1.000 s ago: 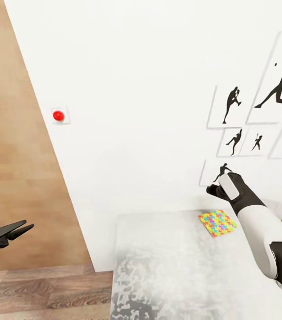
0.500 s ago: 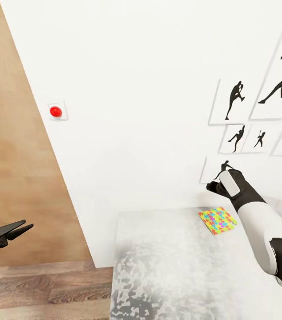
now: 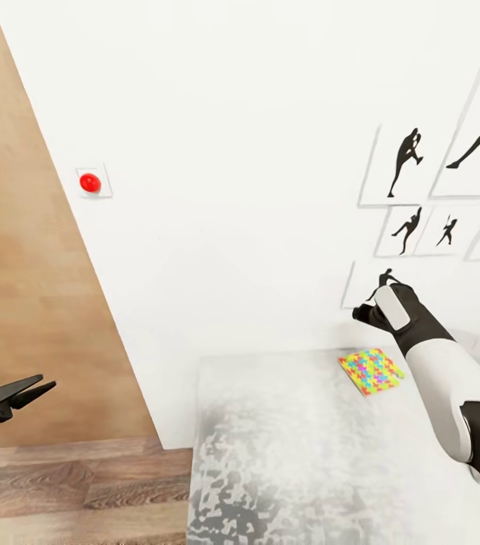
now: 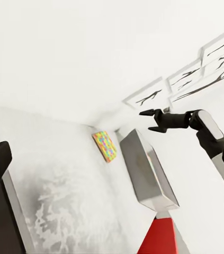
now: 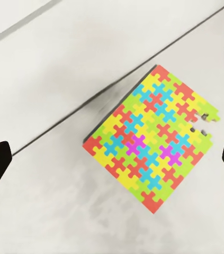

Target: Put all the toys in the child's room - the three board games (two on the bed and one on the table), the two jigsaw puzzles on the table, and the tennis ball on the table - inside the toy box on the table in the child's room.

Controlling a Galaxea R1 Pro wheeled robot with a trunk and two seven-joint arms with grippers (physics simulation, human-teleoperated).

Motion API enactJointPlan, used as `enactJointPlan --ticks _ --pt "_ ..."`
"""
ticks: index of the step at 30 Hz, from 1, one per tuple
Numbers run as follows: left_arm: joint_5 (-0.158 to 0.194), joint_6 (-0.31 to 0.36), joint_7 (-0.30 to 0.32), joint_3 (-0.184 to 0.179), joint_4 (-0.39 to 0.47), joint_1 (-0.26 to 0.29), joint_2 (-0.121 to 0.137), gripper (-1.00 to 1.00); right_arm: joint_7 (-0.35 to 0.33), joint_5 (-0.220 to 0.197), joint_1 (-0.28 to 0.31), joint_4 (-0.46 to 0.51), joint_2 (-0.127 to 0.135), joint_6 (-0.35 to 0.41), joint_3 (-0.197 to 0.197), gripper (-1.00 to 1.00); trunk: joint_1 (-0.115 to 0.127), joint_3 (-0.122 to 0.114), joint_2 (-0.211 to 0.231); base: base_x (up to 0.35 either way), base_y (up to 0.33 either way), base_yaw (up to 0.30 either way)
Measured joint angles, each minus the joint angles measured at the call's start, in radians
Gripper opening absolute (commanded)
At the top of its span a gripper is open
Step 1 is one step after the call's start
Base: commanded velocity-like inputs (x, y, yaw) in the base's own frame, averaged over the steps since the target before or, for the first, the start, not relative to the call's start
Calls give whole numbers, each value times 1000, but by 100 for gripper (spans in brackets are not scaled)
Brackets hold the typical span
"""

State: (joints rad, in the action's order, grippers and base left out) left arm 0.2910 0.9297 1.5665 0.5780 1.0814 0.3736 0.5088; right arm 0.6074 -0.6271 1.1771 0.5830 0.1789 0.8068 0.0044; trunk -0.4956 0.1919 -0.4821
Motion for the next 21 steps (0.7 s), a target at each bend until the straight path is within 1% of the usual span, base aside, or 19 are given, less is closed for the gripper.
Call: enactJointPlan --ticks 9,14,15,21 --pt "0 0 0 0 0 0 0 100 5 1 29 1 5 16 2 100 0 15 0 0 0 0" --pt "0 0 0 0 0 0 0 100 5 1 32 1 27 25 2 100 0 23 0 0 0 0" --pt "0 0 0 0 0 0 0 100 5 1 33 0 35 29 2 100 0 25 0 0 0 0" --pt "0 0 0 0 0 0 0 100 5 0 34 0 49 34 2 100 0 35 0 0 0 0"
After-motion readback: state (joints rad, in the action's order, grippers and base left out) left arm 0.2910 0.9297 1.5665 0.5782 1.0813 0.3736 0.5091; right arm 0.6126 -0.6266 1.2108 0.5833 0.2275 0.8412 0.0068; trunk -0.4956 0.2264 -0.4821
